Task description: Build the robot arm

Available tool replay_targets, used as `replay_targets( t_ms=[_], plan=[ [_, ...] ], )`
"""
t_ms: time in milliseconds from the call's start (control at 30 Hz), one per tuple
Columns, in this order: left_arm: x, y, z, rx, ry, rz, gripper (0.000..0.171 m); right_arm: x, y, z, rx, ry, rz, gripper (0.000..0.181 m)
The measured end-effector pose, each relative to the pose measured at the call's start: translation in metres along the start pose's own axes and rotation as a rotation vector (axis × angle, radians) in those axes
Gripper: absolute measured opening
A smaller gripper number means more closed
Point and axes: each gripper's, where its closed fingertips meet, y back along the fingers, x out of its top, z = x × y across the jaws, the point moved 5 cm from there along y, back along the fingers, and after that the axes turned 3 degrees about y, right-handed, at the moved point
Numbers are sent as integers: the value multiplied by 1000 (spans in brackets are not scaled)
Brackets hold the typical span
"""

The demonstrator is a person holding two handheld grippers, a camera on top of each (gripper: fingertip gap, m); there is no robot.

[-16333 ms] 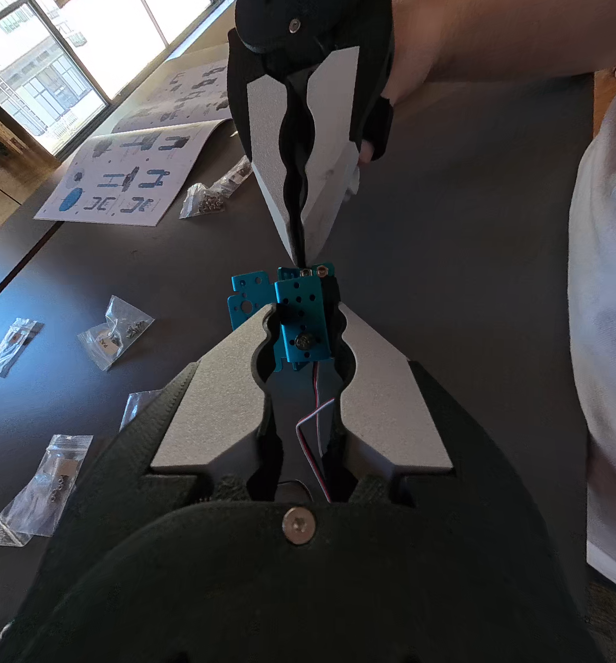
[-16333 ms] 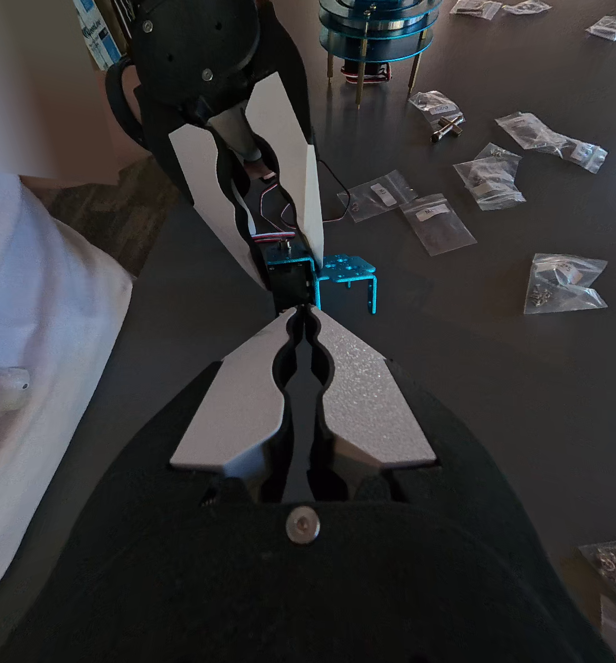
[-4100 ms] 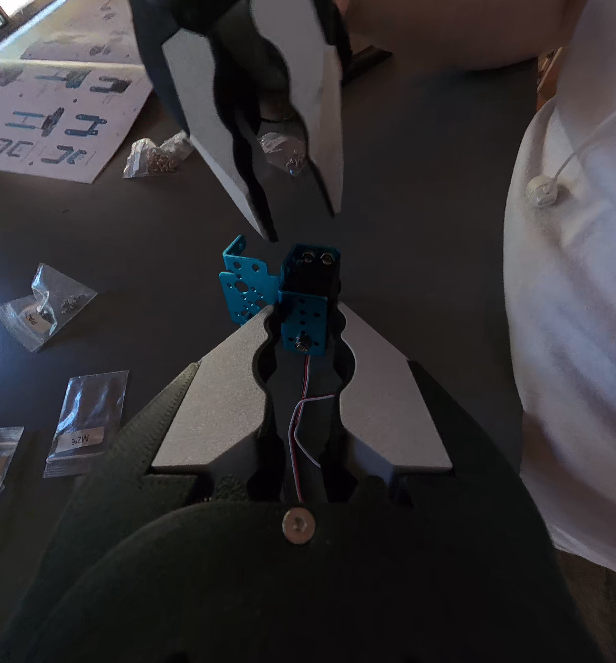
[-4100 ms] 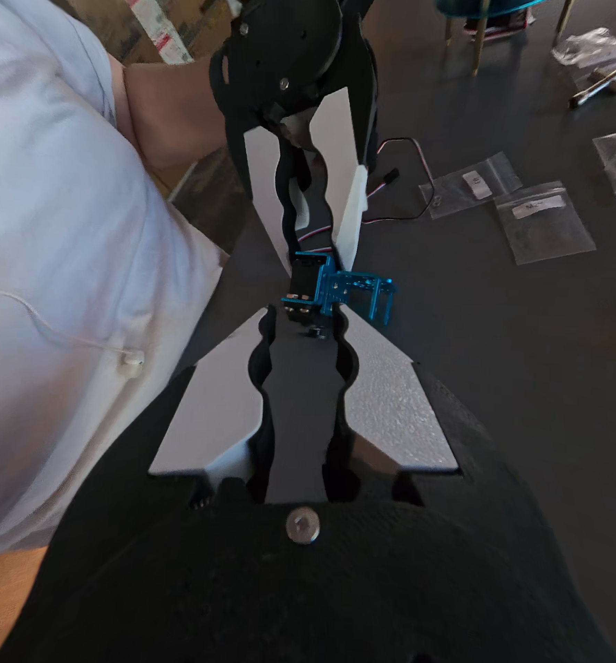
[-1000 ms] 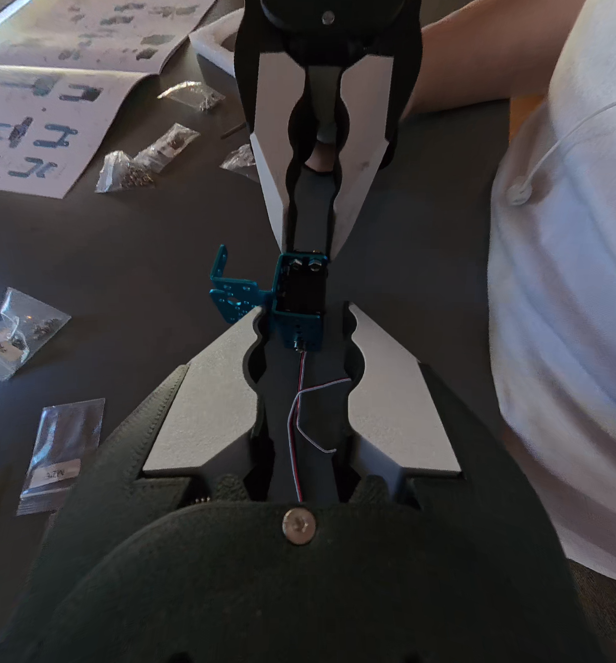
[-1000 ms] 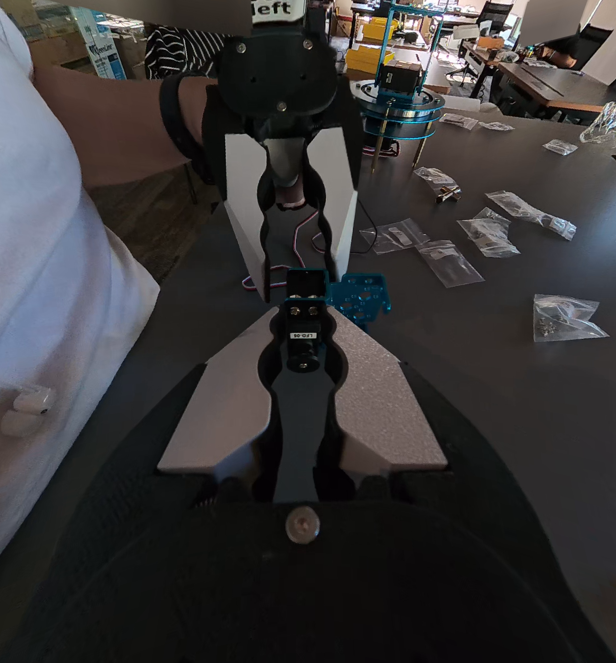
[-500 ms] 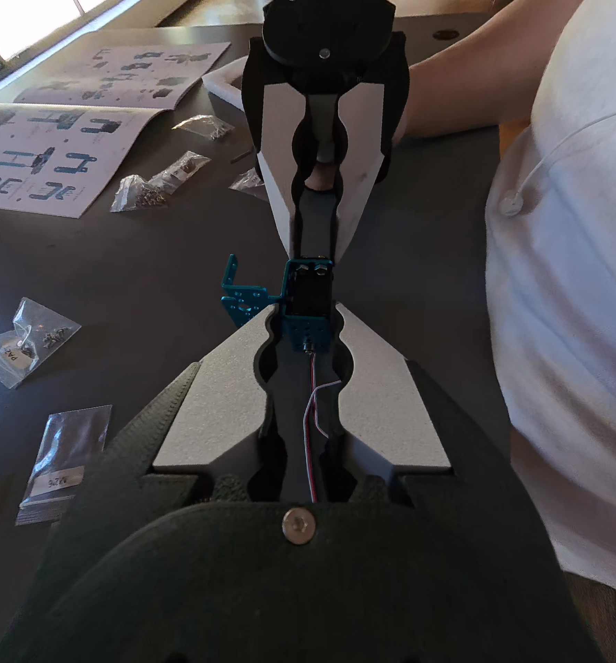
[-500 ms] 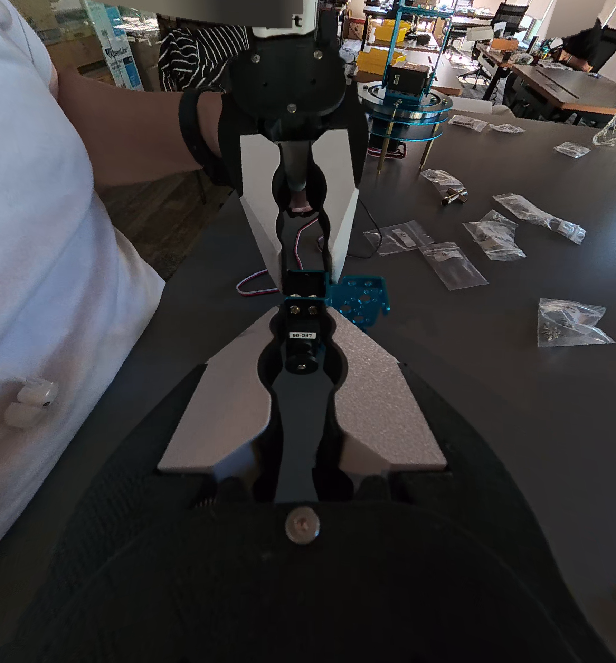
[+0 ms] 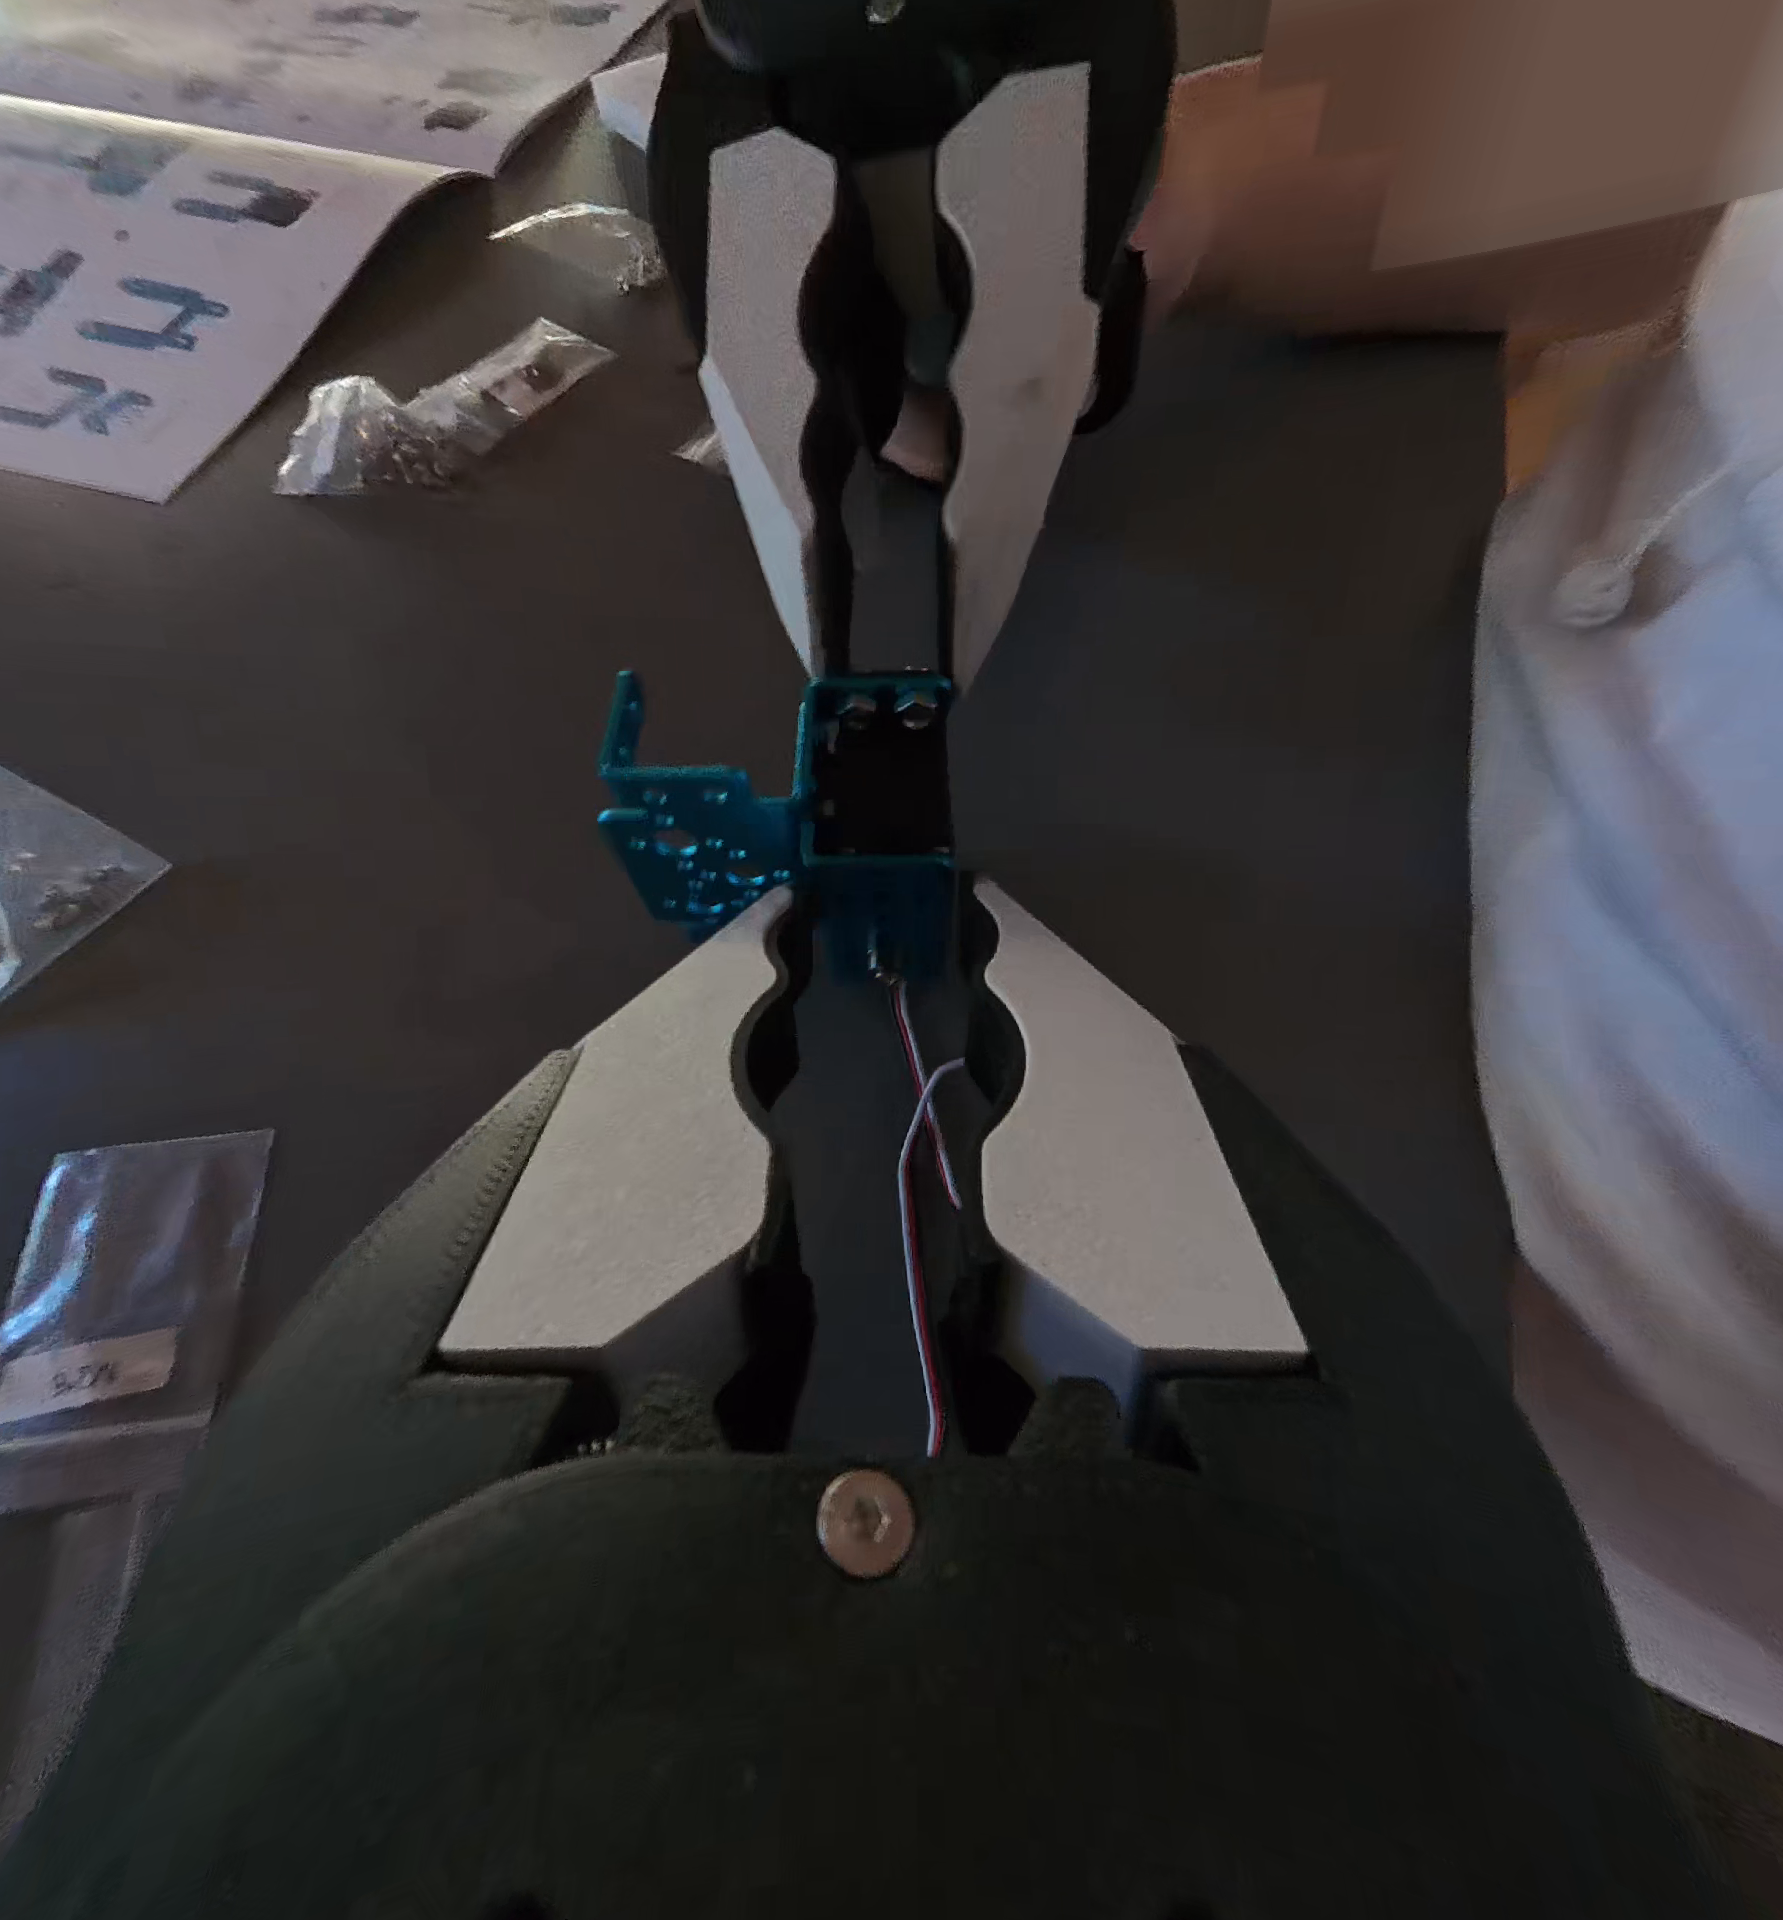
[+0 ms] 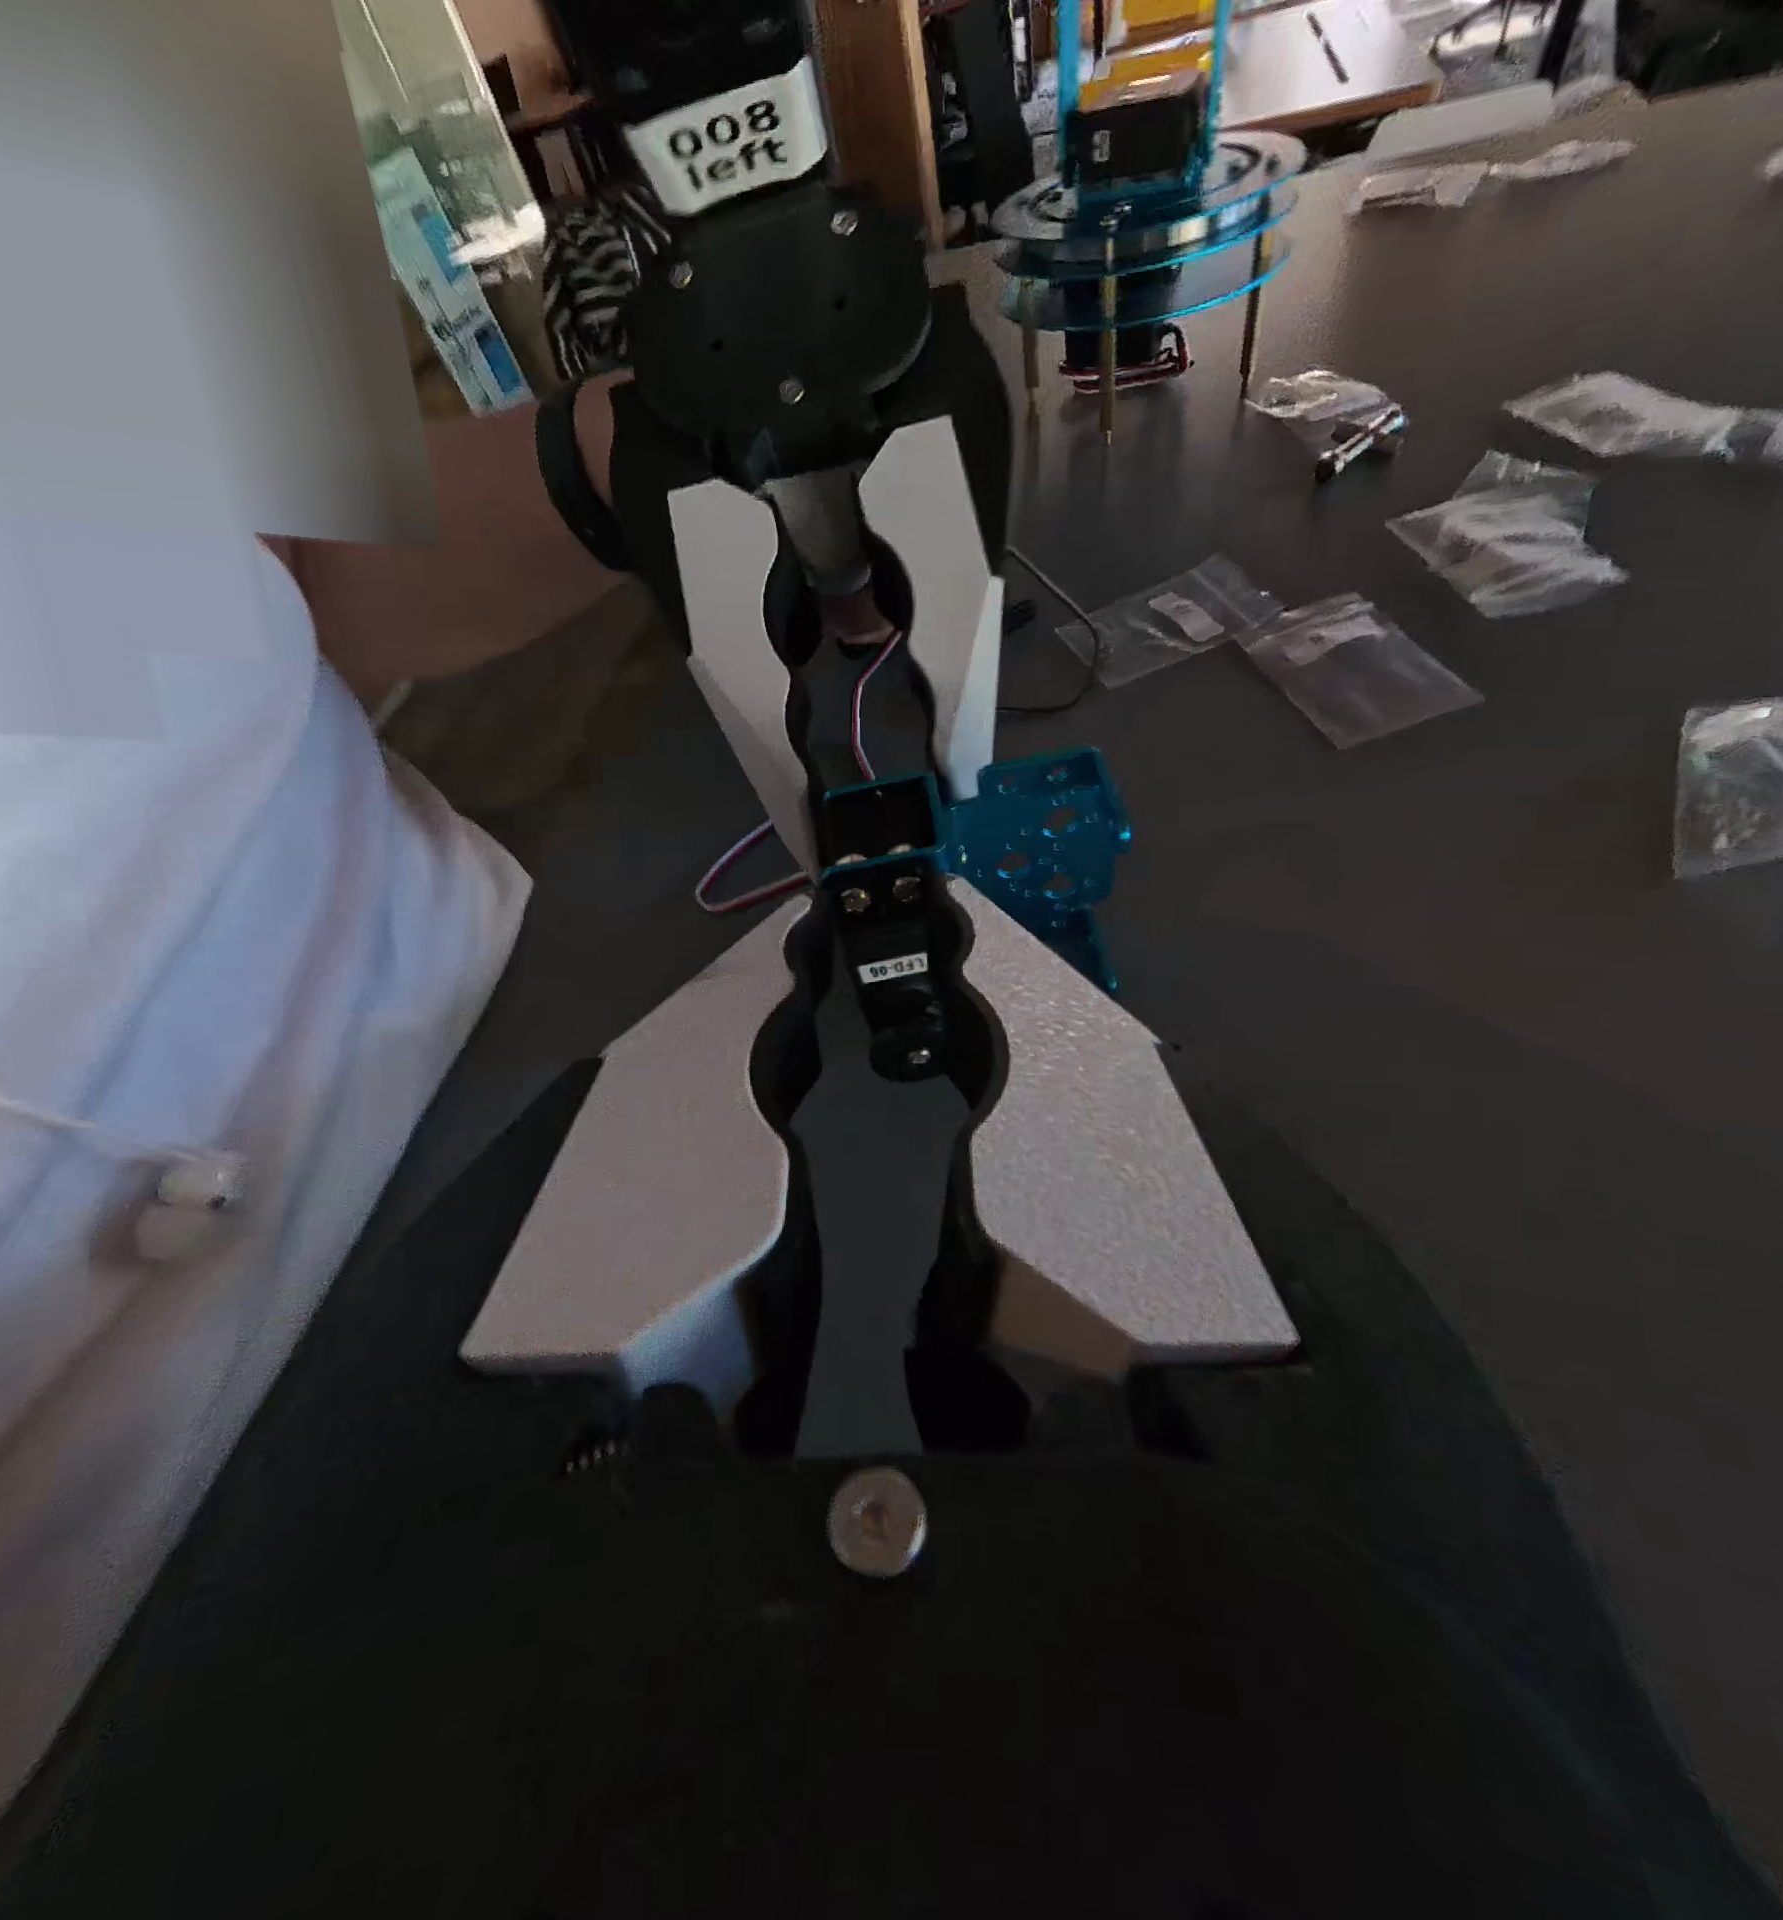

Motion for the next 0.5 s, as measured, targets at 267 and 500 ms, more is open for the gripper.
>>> replay_targets(
  t_ms=[267,500],
  plan=[
    [16,-1,-23,-265,565,98,26,18,11,30,76,-326,73,18],
    [9,-2,-31,-441,967,233,26,31,18,49,60,-379,242,49]
  ],
)
